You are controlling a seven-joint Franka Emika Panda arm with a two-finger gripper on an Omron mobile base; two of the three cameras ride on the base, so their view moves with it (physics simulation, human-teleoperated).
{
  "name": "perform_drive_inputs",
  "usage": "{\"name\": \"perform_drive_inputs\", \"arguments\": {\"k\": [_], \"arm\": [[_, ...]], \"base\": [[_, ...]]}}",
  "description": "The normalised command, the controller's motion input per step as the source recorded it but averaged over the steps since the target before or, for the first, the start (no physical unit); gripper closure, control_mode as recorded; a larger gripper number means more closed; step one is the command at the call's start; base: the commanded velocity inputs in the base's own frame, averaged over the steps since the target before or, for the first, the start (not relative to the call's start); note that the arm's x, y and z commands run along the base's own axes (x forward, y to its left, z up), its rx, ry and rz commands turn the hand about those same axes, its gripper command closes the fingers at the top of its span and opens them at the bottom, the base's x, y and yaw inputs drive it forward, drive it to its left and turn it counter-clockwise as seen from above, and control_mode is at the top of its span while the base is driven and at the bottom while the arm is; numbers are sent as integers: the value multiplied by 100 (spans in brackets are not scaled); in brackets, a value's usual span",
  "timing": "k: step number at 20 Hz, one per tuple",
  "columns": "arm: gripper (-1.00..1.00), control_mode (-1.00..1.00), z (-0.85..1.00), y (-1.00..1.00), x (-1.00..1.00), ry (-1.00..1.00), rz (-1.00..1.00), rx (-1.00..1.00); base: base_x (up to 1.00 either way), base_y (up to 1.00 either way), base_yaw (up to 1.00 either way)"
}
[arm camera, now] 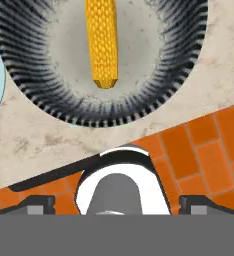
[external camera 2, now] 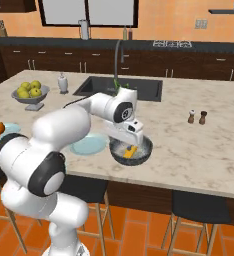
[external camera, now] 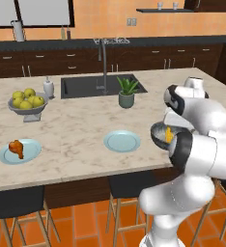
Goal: Pick the chicken drumstick and corn from their plates and place them in the bowl. Then put the bowl in the fridge.
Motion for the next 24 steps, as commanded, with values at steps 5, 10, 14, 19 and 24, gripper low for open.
{"name": "perform_drive_inputs", "arguments": {"k": [5, 10, 14, 19, 24], "arm": [[-100, -100, 35, 83, -100, 3, 0, -1], [-100, -100, 37, 47, -100, 0, 2, 0], [-100, 100, 0, 0, 0, 0, 0, 0], [-100, 100, 0, 0, 0, 0, 0, 0], [-100, 100, 0, 0, 0, 0, 0, 0]], "base": [[0, 0, 0], [0, 0, 0], [-60, 96, 7], [-18, 100, 1], [5, 100, 0]]}}
